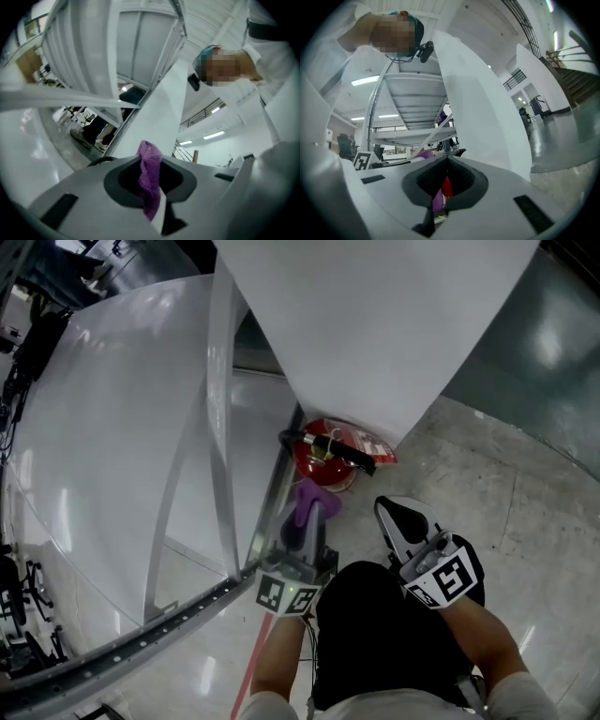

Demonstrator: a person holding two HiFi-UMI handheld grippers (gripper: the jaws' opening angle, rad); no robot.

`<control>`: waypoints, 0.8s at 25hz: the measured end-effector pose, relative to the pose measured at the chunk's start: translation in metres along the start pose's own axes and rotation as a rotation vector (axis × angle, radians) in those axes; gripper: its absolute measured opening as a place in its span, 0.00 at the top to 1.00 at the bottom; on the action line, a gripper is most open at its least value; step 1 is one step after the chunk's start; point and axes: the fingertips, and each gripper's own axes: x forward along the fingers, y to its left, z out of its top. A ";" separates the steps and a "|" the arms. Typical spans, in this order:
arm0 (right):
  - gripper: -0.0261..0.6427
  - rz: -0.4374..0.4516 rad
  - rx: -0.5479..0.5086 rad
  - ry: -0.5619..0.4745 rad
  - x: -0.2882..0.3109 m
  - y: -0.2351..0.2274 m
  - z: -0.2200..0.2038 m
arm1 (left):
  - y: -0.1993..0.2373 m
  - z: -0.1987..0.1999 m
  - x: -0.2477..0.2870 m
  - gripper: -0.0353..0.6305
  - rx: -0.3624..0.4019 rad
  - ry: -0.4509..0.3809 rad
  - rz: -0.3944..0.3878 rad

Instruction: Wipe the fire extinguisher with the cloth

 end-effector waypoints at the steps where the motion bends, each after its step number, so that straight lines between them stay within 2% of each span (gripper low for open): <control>1: 0.94 0.006 0.008 0.002 0.002 0.002 0.001 | -0.007 0.004 -0.001 0.86 0.056 0.015 -0.023; 4: 0.94 0.013 0.018 0.023 0.005 0.004 0.007 | -0.027 0.018 0.000 0.86 0.181 0.058 -0.074; 7: 0.94 0.019 0.018 0.060 0.004 0.006 0.018 | -0.045 0.034 0.000 0.86 0.233 0.108 -0.115; 9: 0.94 0.054 0.003 0.091 0.002 0.010 0.031 | -0.061 0.047 0.002 0.86 0.229 0.145 -0.160; 14: 0.94 0.215 0.011 0.149 -0.009 0.023 0.088 | -0.114 0.081 0.007 0.86 0.120 0.283 -0.287; 17: 0.94 0.347 0.001 0.204 -0.023 0.038 0.130 | -0.148 0.111 0.008 0.86 0.106 0.359 -0.357; 20: 0.93 0.516 -0.055 0.267 -0.044 0.062 0.180 | -0.191 0.141 0.006 0.86 0.132 0.459 -0.459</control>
